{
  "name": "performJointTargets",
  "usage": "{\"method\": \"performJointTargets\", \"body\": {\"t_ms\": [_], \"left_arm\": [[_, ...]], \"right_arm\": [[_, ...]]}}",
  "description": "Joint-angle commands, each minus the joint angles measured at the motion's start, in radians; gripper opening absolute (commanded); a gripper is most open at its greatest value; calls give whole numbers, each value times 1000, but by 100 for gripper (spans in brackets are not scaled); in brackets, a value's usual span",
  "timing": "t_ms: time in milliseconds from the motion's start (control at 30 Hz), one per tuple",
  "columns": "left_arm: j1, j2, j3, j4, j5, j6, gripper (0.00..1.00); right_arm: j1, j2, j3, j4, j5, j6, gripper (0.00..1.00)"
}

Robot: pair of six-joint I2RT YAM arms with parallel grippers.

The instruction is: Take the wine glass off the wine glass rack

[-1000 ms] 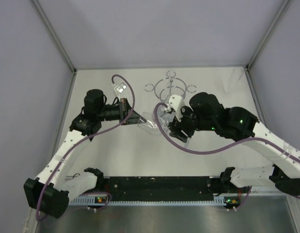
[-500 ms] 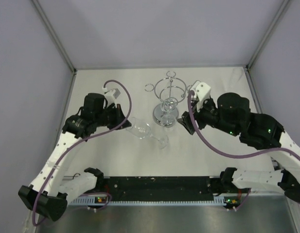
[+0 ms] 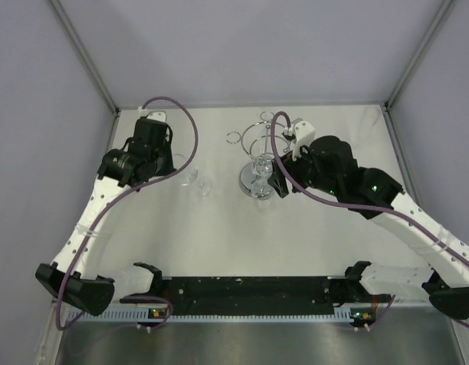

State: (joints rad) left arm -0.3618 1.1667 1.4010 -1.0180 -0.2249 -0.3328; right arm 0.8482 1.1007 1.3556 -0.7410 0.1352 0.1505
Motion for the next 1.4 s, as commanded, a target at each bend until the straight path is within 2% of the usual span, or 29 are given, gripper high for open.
{"method": "performJointTargets", "body": {"t_ms": [0, 133, 333, 667, 1000, 1267, 1367], "left_arm": [[0, 102, 124, 24, -229, 14, 0], [20, 192, 202, 33, -326, 35, 0], [93, 306, 245, 107, -271, 64, 0], [198, 430, 243, 229, -162, 41, 0], [242, 513, 279, 256, -128, 38, 0], [262, 518, 270, 274, -111, 38, 0], [270, 516, 266, 274, -103, 40, 4]], "right_arm": [[-3, -10, -58, 110, -71, 70, 72], [-17, -21, -128, 144, -72, 107, 72], [-87, -79, -200, 186, -126, 178, 72], [-93, -139, -194, 189, -172, 178, 72], [-93, -113, -208, 195, -192, 178, 72], [-93, -91, -199, 200, -210, 184, 73], [-93, -87, -197, 204, -221, 187, 73]]}}
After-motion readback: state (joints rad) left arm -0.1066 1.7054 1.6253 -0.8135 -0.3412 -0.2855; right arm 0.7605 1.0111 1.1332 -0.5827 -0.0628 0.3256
